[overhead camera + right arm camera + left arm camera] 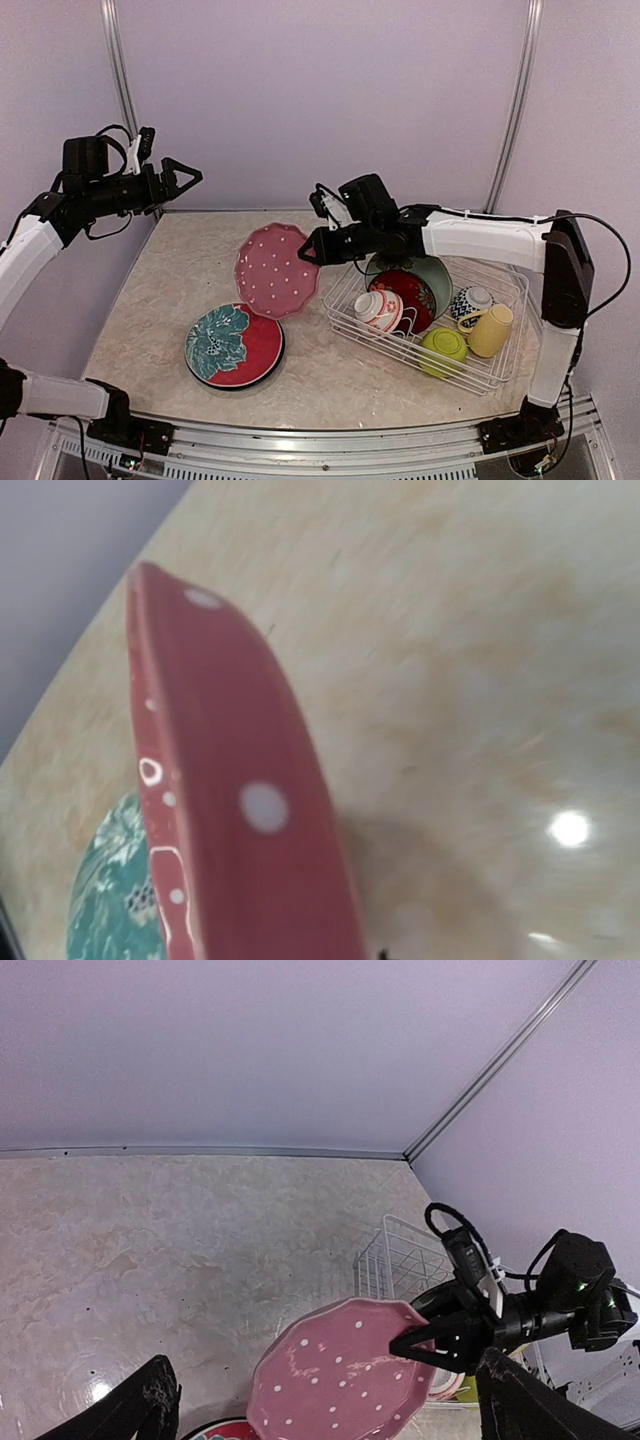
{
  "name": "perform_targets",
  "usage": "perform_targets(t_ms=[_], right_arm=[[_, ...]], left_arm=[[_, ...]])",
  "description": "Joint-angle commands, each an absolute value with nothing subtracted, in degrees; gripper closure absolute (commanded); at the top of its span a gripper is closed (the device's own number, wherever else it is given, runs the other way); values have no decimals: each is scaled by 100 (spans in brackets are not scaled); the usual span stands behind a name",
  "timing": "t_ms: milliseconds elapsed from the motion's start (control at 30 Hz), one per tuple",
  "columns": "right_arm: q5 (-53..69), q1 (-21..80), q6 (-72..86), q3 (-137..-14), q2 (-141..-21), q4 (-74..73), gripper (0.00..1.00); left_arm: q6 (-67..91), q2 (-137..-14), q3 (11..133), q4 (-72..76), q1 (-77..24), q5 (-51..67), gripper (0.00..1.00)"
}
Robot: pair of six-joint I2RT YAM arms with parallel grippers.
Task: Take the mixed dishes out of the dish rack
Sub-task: Place the plate with another plate.
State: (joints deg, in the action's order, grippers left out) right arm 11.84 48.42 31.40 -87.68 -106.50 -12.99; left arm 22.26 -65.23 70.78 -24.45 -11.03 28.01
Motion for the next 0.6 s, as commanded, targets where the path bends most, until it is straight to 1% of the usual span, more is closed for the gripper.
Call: perform_targets(t_ms=[0, 167, 567], right_arm=[[1836, 5196, 3544, -9509, -11151, -297, 100], [2185, 5501, 3728, -9877, -11713, -233, 100], [2807, 5808, 4234, -10028, -12487, 101, 100]], left_arm=[[2131, -6502, 7146, -2413, -1133, 2768, 1], [2128, -6513, 7146, -2415, -1151, 2773, 1], [2136, -6530, 7163, -2428, -1198, 2796, 1]])
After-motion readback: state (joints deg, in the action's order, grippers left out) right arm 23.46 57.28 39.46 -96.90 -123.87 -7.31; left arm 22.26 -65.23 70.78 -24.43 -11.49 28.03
